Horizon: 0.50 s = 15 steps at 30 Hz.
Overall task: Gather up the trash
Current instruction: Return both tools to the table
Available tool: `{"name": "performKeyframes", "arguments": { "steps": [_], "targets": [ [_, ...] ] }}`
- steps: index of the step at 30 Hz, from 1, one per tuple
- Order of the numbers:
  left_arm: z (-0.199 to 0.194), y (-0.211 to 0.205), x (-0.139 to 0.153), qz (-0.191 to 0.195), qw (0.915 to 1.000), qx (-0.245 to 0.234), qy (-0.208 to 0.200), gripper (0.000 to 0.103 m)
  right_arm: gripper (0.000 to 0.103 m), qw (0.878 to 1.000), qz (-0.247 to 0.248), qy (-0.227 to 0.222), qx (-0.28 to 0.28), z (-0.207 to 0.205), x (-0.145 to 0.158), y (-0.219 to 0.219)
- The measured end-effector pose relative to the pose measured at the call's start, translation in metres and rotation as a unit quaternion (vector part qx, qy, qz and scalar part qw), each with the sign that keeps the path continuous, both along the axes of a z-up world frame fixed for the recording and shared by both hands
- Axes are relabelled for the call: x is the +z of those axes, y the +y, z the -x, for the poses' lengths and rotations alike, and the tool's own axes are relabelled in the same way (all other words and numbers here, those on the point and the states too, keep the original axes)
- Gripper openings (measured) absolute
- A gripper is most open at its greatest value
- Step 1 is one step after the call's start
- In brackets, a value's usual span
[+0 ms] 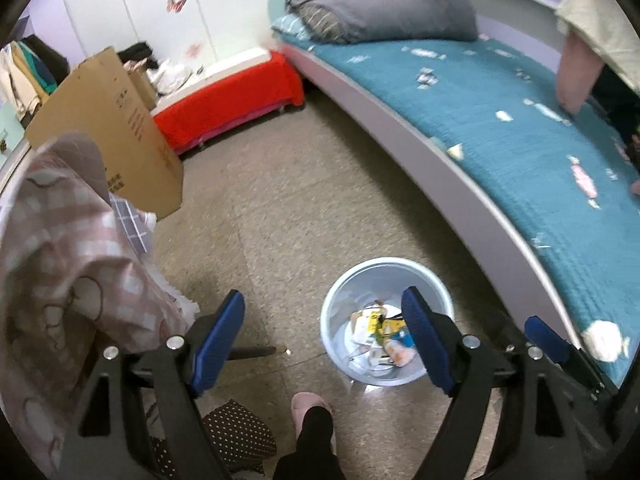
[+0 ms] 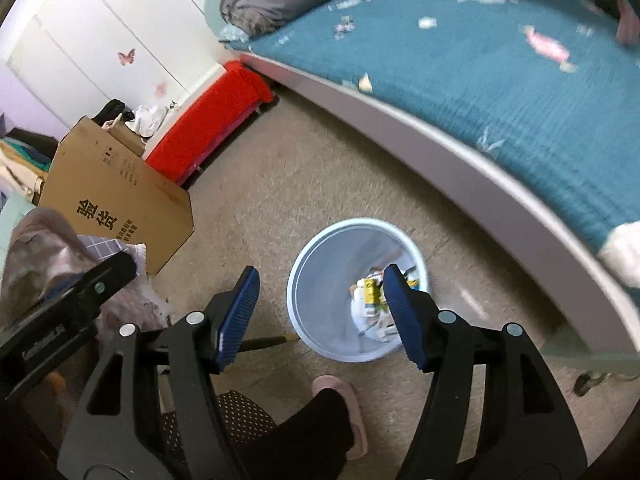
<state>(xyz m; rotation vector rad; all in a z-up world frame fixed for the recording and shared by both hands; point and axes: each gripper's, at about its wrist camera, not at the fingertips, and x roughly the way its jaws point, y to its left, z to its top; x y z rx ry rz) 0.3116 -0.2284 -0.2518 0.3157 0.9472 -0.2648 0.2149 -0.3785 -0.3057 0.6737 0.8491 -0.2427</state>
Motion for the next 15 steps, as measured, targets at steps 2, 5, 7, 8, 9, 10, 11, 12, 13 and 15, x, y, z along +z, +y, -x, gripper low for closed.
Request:
{"name": "performKeyframes", "arguments": {
  "steps": [2, 5, 7, 8, 9, 10, 11, 12, 13, 15],
  "targets": [
    [0.014, 0.001, 0.017, 0.018, 0.9997, -0.007, -0.014, 0.079, 0.064, 1.000, 0.018, -0.015, 0.003, 0.014, 0.022, 0.006],
    [0.036, 0.008, 0.049, 0.046, 0.9981, -0.017, -0.038, 0.079, 0.064, 0.999, 0.032, -0.041, 0.006, 0.031, 0.055, 0.013],
    [0.053, 0.015, 0.072, 0.048, 0.9970, -0.033, -0.052, 0.079, 0.064, 0.998, 0.040, -0.055, 0.013, 0.040, 0.077, 0.023],
    [0.063, 0.023, 0.086, 0.051, 0.9959, -0.037, -0.065, 0.079, 0.064, 0.997, 0.039, -0.065, 0.021, 0.042, 0.088, 0.029],
    [0.071, 0.029, 0.095, 0.053, 0.9951, -0.037, -0.074, 0.079, 0.064, 0.996, 0.038, -0.074, 0.027, 0.043, 0.096, 0.033],
    [0.076, 0.036, 0.105, 0.055, 0.9944, -0.037, -0.082, 0.080, 0.064, 0.995, 0.043, -0.084, 0.037, 0.044, 0.108, 0.043],
    [0.081, 0.044, 0.115, 0.058, 0.9934, -0.038, -0.091, 0.080, 0.064, 0.994, 0.048, -0.090, 0.048, 0.043, 0.118, 0.052],
    [0.087, 0.059, 0.127, 0.056, 0.9921, -0.035, -0.106, 0.081, 0.064, 0.991, 0.048, -0.102, 0.067, 0.042, 0.130, 0.065],
    [0.091, 0.071, 0.136, 0.054, 0.9912, -0.028, -0.117, 0.082, 0.064, 0.990, 0.048, -0.110, 0.078, 0.040, 0.138, 0.075],
    [0.096, 0.103, 0.156, 0.058, 0.9890, -0.014, -0.135, 0.082, 0.065, 0.986, 0.045, -0.120, 0.107, 0.038, 0.152, 0.095]
  ]
}}
